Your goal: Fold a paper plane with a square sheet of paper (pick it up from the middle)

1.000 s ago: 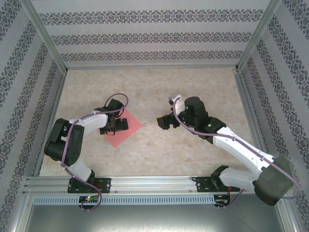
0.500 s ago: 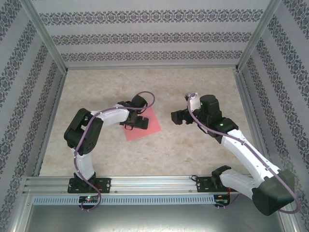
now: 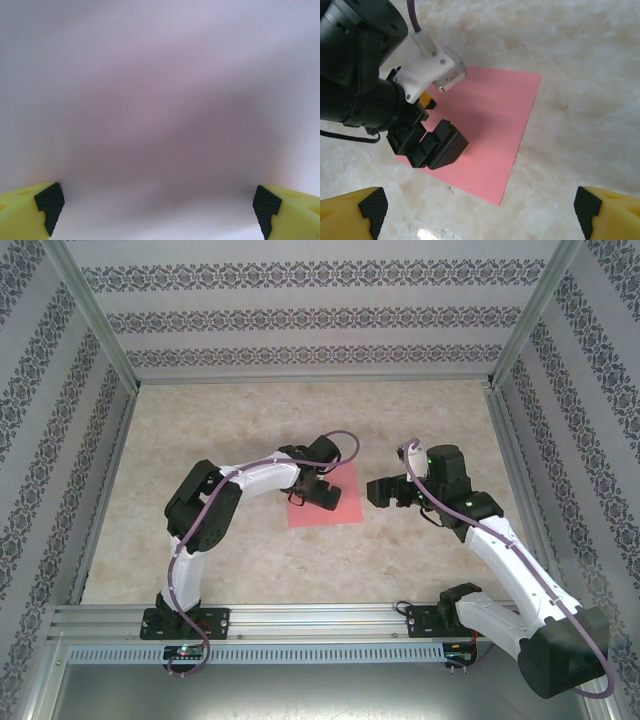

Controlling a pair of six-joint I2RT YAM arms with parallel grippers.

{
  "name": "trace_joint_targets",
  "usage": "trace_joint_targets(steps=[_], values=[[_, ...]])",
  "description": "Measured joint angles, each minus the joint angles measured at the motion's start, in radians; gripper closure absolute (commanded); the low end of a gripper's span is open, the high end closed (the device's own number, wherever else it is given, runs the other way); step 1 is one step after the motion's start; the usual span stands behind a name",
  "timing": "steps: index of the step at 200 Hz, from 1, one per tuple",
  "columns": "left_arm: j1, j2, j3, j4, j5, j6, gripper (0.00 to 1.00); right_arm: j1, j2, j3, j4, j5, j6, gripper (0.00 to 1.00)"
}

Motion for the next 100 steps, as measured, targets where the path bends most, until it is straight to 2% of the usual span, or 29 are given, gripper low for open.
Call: trace_joint_targets(steps=[64,100], values=[[-0.005,-0.003,0.014,0.000,0.054,0.012,0.00,0.003,-0.022,-0.044,-0.015,-0.005,0.080,0.02],[0.001,-0.077,0.000,-0.004,0.071,0.012,0.00,0.058,-0.019,-0.044,-0.018,0.062,0.156,0.02]])
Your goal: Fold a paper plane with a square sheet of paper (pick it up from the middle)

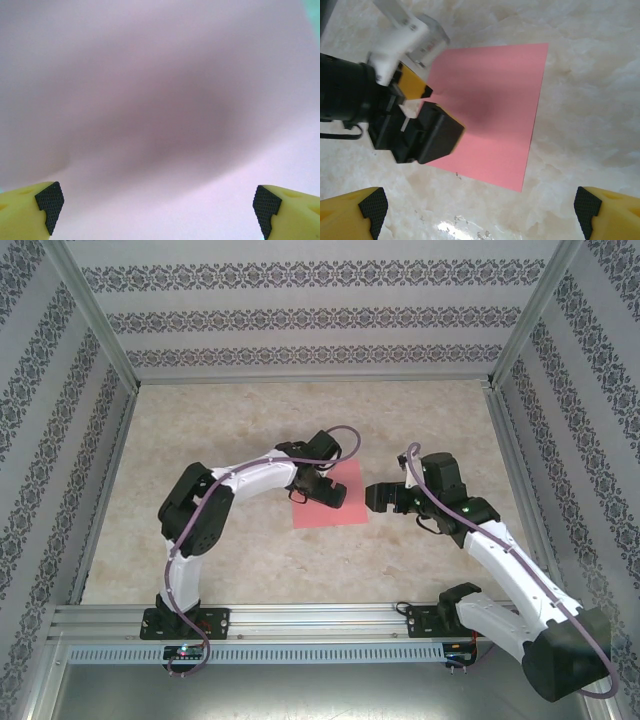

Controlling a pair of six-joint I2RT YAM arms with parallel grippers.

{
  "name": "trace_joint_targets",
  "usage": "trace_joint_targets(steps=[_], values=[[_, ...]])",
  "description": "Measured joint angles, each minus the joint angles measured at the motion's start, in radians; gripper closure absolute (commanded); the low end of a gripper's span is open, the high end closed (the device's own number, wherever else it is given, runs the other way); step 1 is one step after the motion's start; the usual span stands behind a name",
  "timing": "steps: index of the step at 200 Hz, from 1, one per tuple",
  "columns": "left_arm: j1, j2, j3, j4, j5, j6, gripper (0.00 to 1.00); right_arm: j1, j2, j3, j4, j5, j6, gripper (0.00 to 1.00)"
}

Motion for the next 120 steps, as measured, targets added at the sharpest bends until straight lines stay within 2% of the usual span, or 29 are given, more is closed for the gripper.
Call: trace_joint_targets(steps=[52,120], values=[[0.058,-0.299,-0.169,-0.006,0.001,0.002,0.00,0.119,0.116,0.061,-0.022,0.112,0.053,0.02],[0.204,-0.521,-0.506,0.074,0.097,-0.010,0.00,0.256,0.369,0.195,-0.007,0.232,0.148,0.02]])
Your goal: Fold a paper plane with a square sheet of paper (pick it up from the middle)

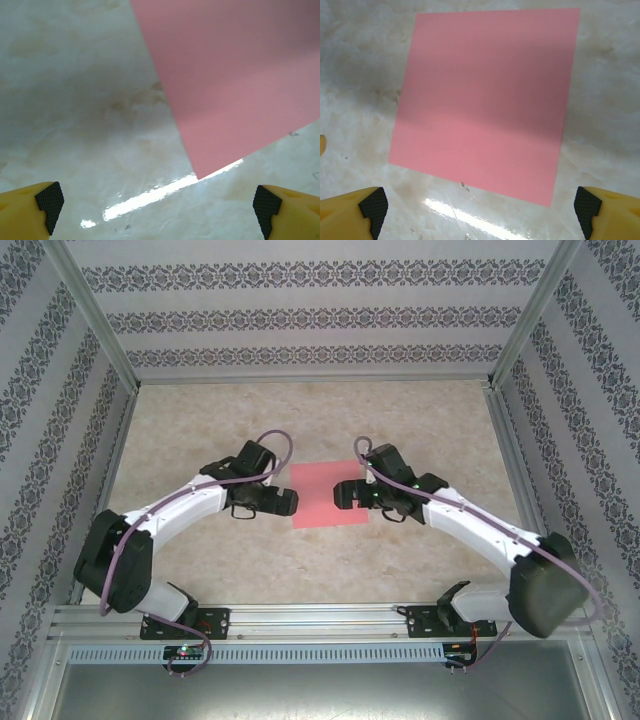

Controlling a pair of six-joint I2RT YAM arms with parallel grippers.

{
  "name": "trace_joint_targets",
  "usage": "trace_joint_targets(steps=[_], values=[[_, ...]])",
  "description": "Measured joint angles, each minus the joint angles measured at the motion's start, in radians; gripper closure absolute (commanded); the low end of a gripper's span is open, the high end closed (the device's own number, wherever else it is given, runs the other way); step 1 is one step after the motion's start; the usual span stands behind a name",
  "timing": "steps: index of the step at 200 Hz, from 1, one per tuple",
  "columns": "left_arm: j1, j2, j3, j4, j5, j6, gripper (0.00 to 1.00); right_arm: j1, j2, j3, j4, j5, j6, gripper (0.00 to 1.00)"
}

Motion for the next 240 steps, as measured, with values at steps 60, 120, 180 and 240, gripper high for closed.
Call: trace_joint_targets(steps=[60,120,180,240], values=[[0.126,-0.106,-0.092,0.071,0.082,-0.008,0.00,0.084,0.267,0.225,-0.040,0.082,0.054,0.02],[0.140,-0.107,-0.092,0.095,0.121,-0.026,0.00,0.114,0.460,0.351,-0.092,0.148,0.078,0.03],[0.145,-0.107,-0.092,0.097,0.134,-0.030,0.00,0.114,0.595,0.436,-0.133,0.169,0.103,0.07],[0.145,-0.090,-0.092,0.101,0.140,-0.030,0.00,0.114,0.676,0.515,-0.166,0.192,0.106,0.12]])
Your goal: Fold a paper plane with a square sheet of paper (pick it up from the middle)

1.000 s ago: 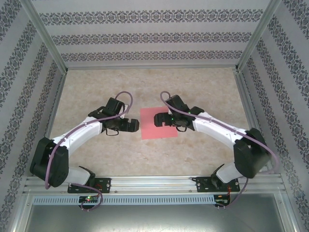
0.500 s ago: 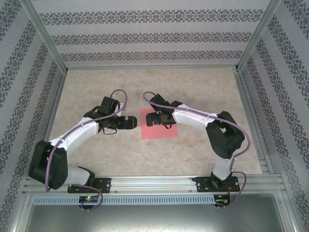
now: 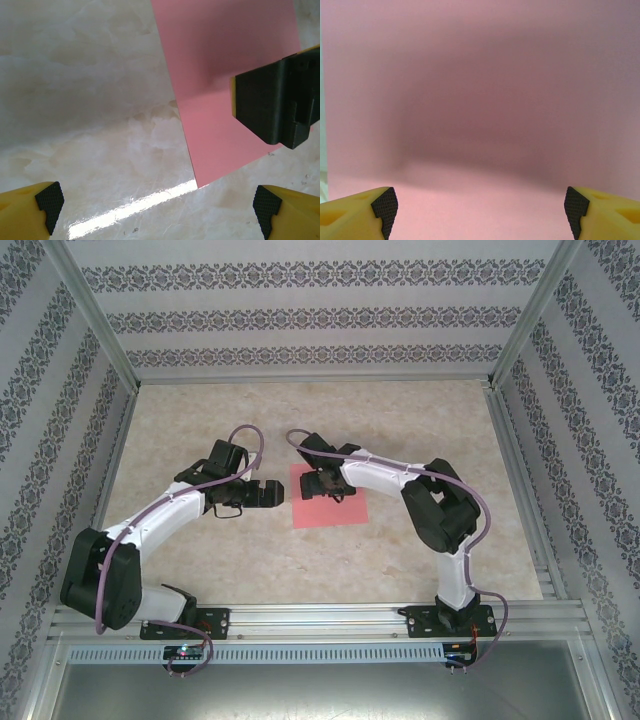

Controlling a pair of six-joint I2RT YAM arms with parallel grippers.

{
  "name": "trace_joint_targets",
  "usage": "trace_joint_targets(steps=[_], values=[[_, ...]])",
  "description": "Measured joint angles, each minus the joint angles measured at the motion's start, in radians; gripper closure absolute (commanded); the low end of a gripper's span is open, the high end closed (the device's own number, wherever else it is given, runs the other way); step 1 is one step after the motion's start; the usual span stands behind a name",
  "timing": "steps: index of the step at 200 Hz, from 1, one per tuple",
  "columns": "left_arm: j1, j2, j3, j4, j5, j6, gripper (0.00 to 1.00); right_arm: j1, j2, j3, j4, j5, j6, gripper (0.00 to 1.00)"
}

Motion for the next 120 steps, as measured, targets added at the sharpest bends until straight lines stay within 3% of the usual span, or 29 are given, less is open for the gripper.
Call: trace_joint_targets(steps=[120], values=[[0.000,0.029,-0.001,0.001,0.021,0.000,0.00,0.000,0.056,0.024,-0.024,0.030,0.004,0.18]])
